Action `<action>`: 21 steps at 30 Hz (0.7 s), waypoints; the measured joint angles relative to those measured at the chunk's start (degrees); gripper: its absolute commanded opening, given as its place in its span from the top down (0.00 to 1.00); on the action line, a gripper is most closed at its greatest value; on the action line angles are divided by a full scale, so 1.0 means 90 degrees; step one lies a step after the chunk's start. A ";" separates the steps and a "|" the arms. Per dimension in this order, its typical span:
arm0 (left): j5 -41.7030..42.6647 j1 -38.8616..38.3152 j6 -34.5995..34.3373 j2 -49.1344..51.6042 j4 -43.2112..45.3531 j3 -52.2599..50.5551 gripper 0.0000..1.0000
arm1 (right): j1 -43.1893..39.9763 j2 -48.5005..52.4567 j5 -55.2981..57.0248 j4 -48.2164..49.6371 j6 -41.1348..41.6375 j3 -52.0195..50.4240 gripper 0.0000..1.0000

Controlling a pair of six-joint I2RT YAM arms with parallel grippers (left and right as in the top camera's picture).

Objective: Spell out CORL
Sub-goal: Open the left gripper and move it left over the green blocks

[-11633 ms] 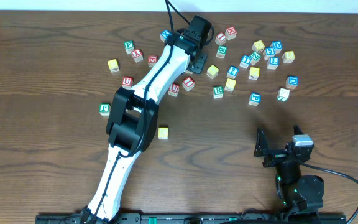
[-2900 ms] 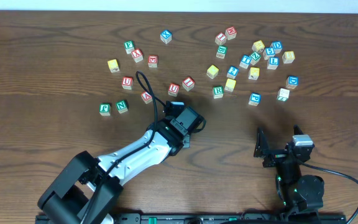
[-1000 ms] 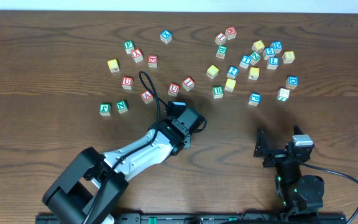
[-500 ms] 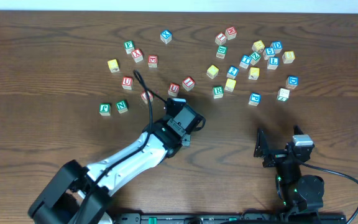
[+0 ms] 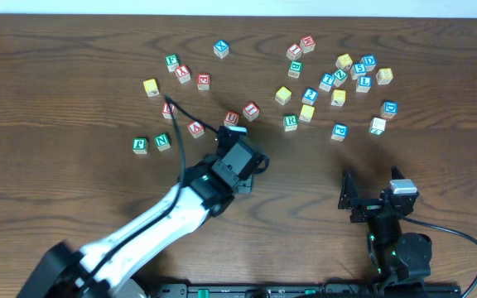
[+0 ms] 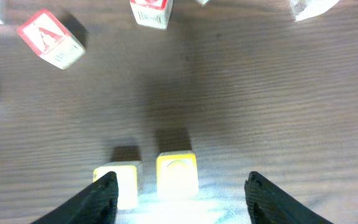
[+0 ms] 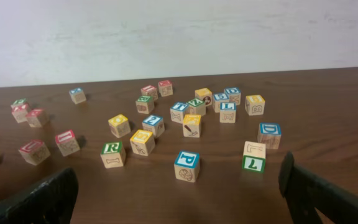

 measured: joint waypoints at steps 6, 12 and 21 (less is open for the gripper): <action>0.0010 0.0063 0.0449 -0.1207 -0.0731 0.0070 0.24 | 0.0000 0.0000 0.0000 0.0002 0.0000 0.0000 0.01; -0.0002 0.0794 0.1003 -0.2300 -0.1851 0.0605 0.21 | 0.0002 0.0000 0.0002 0.0005 -0.0005 0.0000 0.01; 0.0041 0.2939 0.1360 -0.3031 -0.2455 0.1003 0.21 | 0.0000 0.0000 0.0243 0.0034 -0.0656 0.0002 0.01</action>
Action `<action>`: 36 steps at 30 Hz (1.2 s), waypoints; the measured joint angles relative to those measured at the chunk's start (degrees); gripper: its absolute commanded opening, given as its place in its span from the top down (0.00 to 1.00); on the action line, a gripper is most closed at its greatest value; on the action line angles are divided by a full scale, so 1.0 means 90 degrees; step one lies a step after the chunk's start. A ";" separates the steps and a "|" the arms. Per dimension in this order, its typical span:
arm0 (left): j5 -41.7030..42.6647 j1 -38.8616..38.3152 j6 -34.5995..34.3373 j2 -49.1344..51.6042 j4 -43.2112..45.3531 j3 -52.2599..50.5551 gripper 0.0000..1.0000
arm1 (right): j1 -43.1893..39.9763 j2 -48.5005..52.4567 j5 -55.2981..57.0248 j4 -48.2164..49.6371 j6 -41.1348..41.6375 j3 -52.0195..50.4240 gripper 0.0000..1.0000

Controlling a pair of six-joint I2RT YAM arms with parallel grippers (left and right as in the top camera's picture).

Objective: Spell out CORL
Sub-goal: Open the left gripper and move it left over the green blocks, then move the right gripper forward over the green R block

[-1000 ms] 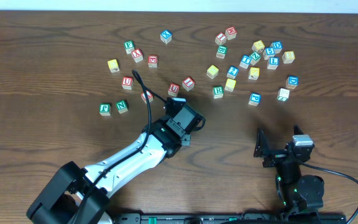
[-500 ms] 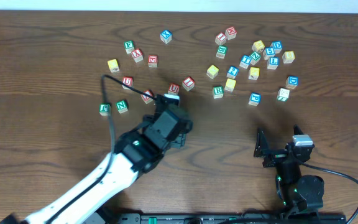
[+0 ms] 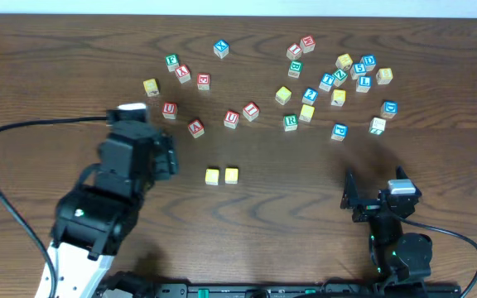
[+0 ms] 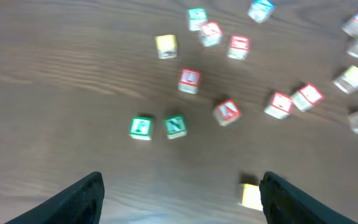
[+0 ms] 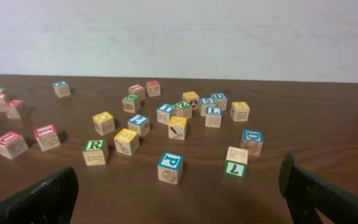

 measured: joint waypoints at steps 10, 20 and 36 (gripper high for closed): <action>0.1576 0.1914 0.0704 0.0121 0.0211 0.0000 0.21 | 0.0002 0.0000 0.0063 0.0015 -0.0097 -0.0002 0.01; 0.2834 0.2368 0.1338 0.1474 0.0476 0.0600 0.21 | 0.0000 0.0000 0.0019 0.0010 -0.0138 -0.0002 0.01; 0.3322 0.2373 0.1982 0.2232 0.0478 0.0741 0.00 | 0.0002 0.0588 -0.1362 -0.0828 -0.0583 0.1515 0.01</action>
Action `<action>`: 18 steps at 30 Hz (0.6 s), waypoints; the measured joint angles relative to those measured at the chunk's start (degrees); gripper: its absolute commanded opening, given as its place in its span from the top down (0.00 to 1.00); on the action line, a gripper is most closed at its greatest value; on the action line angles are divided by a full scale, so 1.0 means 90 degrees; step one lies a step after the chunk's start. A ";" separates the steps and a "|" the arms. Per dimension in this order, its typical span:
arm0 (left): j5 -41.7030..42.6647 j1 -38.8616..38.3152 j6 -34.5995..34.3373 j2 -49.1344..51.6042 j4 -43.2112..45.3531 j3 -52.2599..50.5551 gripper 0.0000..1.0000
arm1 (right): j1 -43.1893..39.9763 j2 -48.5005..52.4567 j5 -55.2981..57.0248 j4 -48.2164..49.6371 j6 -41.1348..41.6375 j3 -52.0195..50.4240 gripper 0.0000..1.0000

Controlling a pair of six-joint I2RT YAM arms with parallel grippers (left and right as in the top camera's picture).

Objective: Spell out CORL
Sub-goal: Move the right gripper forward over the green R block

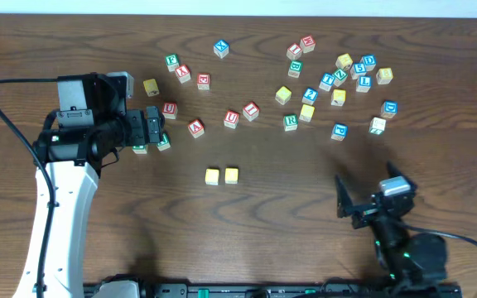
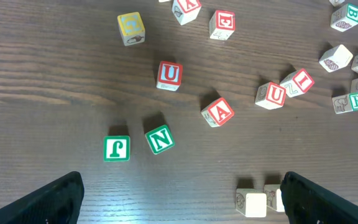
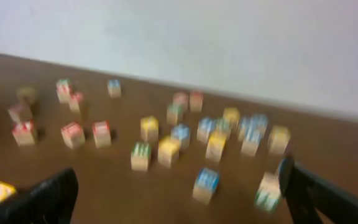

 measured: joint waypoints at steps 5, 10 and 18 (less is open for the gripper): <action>-0.0010 0.0000 0.0002 0.0000 -0.0007 0.0019 0.00 | 0.0000 0.2084 -0.0233 -0.1673 -0.0287 0.3271 0.01; -0.0012 0.0000 0.0002 0.0002 -0.0022 0.0032 0.00 | 0.0002 0.5282 -0.0784 -0.5285 -0.0124 0.7572 0.01; -0.0019 0.0000 0.0002 -0.0007 -0.0012 0.0039 0.00 | 0.0000 0.8072 -0.1639 -0.6064 0.0024 0.9743 0.01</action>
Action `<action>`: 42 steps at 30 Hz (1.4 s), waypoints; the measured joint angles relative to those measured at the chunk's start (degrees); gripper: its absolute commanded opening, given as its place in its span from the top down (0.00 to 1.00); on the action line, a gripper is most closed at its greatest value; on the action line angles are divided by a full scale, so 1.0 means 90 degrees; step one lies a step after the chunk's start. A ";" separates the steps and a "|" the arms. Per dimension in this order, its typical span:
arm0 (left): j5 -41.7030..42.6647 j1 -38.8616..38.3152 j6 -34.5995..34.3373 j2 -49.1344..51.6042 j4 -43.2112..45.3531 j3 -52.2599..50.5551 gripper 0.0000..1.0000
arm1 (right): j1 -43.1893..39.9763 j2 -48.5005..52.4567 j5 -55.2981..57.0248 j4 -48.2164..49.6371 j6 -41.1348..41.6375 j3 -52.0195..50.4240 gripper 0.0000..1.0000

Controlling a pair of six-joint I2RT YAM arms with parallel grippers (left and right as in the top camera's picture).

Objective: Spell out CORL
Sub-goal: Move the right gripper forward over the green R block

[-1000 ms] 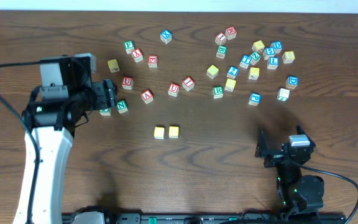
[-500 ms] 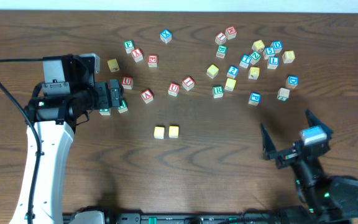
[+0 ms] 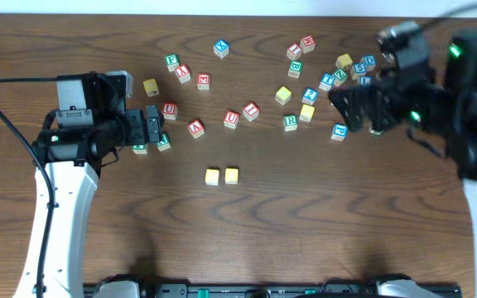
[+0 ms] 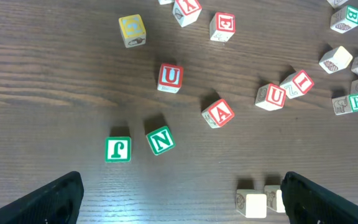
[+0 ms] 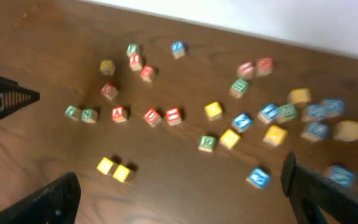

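Observation:
Two yellow blocks [image 3: 213,175] [image 3: 231,175] lie side by side mid-table; the left wrist view shows them [image 4: 252,203] at its lower edge, the right wrist view [image 5: 105,165] at its lower left. A green R block [image 3: 290,122] [image 4: 355,101] [image 5: 207,143] sits beyond them. My left gripper [image 3: 149,129] [image 4: 182,202] hangs open and empty over the left blocks. My right gripper [image 3: 358,103] [image 5: 179,199] is open and empty, high over the back-right cluster. Letters on that cluster cannot be read.
Green J [image 4: 117,149] and N [image 4: 160,140] blocks lie below the left gripper. Red U [image 4: 169,76], A [image 4: 217,112], U [image 4: 270,96] and I [image 4: 299,81] blocks and a yellow block [image 4: 131,29] lie beyond. A blue block [image 3: 339,131] edges the right cluster.
My right arm was low at the table's front right; it now stands high over the back-right cluster, its camera looking down on the whole spread. The left arm has not moved.
My left gripper stood open right over the two yellow blocks in the middle. Then it was farther left, the pair left side by side. Later it hung over the green J and N blocks, where it stays. The right arm sat at the front right, and now is raised.

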 measured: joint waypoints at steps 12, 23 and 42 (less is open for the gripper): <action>0.0000 0.0000 0.0000 0.0000 -0.0002 0.0000 0.00 | 0.0306 0.2681 0.0277 -0.0330 0.0316 0.0029 0.01; 0.0000 0.0000 0.0000 0.0000 -0.0002 0.0000 0.00 | 0.1200 0.3237 0.1107 -0.0019 0.0845 0.0029 0.01; 0.0000 0.0000 0.0000 0.0000 -0.0002 0.0000 0.00 | 0.2137 0.4670 0.3211 0.0498 0.2523 0.0029 0.05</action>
